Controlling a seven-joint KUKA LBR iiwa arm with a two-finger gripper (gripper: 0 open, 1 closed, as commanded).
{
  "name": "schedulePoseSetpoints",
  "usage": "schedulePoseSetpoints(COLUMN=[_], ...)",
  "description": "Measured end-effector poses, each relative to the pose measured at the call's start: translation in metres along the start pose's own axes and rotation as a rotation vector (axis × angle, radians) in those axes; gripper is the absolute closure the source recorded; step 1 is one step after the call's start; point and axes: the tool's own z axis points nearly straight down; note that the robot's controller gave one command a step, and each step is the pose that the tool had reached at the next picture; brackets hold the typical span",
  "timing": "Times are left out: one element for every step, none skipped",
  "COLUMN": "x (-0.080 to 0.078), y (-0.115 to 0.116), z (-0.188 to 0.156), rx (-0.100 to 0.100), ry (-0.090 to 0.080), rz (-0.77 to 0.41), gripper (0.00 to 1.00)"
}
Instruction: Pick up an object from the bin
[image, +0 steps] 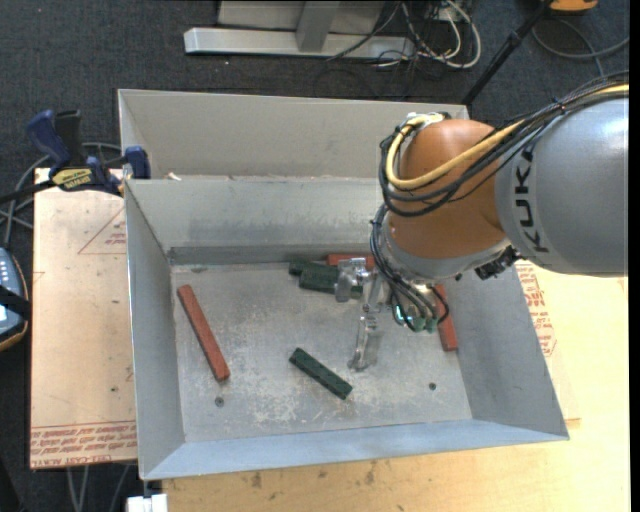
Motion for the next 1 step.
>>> schedulePoseSetpoints(x=[0.0301], y=[0.0029], z=[0.1291], rx=[0.001], ry=[-0.002], rz=[-0.320], gripper=[0.00])
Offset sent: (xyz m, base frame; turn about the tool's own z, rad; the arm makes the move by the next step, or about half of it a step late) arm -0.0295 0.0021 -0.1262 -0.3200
